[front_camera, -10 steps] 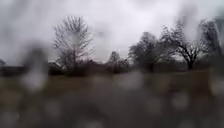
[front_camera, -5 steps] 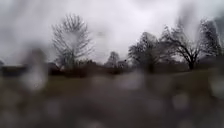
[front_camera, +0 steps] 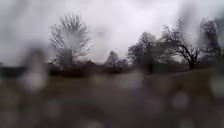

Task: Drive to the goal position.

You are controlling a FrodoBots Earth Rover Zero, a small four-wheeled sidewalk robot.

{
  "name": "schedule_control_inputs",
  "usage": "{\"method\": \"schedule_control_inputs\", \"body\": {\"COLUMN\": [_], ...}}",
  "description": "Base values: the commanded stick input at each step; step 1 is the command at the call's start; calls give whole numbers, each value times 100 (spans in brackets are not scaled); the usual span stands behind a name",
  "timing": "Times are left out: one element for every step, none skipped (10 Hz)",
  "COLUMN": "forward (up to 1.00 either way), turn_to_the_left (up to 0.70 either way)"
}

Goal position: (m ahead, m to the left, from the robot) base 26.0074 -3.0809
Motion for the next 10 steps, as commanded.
{"method": "schedule_control_inputs", "body": {"forward": [70, 70, 70, 70, 70, 70, 70, 70, 70, 70], "turn_to_the_left": [0, 0, 0, 0, 0, 0, 0, 0, 0, 0]}}
